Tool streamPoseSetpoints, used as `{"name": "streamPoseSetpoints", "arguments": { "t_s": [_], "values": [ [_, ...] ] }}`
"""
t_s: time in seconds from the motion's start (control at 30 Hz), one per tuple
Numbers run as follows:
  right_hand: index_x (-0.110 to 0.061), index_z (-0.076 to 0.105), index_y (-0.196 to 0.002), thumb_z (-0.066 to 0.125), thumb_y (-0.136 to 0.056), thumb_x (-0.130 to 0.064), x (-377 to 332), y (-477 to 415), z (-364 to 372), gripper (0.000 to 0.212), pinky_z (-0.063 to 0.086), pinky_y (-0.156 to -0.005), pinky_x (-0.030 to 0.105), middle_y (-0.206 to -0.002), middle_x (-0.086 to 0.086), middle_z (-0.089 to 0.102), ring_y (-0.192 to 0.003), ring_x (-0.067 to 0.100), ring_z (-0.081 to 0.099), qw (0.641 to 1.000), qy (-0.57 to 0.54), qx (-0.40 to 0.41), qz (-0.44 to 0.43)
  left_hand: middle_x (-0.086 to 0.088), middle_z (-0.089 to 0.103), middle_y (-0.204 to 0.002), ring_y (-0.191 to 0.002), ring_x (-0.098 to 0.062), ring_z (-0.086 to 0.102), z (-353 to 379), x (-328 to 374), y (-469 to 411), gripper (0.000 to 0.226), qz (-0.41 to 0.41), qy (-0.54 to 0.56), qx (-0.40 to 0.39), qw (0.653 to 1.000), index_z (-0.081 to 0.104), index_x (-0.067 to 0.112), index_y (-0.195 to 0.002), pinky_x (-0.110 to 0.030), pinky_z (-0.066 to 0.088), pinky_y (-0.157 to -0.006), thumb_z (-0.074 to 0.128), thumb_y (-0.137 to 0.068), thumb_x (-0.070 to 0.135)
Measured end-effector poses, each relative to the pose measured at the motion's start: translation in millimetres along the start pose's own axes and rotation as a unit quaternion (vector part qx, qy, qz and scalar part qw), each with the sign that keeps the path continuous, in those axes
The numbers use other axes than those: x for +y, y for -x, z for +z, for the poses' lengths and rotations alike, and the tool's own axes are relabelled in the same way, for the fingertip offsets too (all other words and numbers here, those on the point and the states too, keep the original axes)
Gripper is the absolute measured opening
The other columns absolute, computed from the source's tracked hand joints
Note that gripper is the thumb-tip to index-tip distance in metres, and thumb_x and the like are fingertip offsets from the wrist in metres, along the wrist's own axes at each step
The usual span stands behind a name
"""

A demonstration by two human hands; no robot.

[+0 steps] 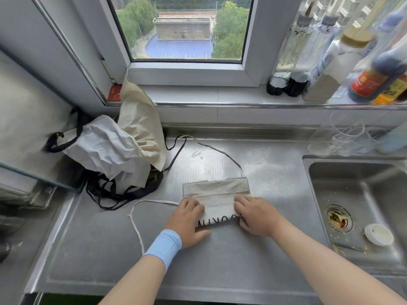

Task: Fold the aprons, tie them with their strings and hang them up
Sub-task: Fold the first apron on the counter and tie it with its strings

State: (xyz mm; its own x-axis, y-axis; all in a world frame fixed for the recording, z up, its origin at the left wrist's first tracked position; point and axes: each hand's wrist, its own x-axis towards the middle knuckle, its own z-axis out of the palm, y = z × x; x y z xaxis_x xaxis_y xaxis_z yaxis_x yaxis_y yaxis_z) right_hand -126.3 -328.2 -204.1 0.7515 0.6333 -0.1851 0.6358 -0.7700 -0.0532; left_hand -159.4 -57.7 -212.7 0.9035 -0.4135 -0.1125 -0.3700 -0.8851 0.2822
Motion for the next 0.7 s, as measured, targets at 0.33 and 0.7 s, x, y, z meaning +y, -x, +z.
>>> {"name": "streamPoseSetpoints", "arguments": {
  "t_s": [0.33,0.7],
  "values": [
    [-0.017,0.063,-0.096,0.043,-0.1,-0.036,6,-10,-14,0.028,0.044,-0.064,0.034,-0.107,-0.003,0.057,-0.081,0.026,0.063,0.984,-0.087,0.034,0.15,0.003,0.057,-0.107,-0.104,-0.016,0.049,-13,-22,-15,0.028,-0.108,0.138,0.01,0.985,0.072,0.009,-0.092,-0.014,0.03,-0.088,0.06,-0.093,0.034],
    [-0.018,0.057,-0.076,0.039,-0.07,-0.008,-28,-46,-13,0.022,0.038,-0.048,0.035,-0.075,0.006,0.051,-0.062,0.026,0.054,0.993,0.022,0.07,0.089,0.001,0.055,-0.082,-0.073,-0.023,0.056,-19,14,-42,0.029,-0.009,-0.025,0.025,0.999,0.062,0.026,-0.081,-0.031,0.044,-0.061,0.045,-0.068,0.006]
  ]
}}
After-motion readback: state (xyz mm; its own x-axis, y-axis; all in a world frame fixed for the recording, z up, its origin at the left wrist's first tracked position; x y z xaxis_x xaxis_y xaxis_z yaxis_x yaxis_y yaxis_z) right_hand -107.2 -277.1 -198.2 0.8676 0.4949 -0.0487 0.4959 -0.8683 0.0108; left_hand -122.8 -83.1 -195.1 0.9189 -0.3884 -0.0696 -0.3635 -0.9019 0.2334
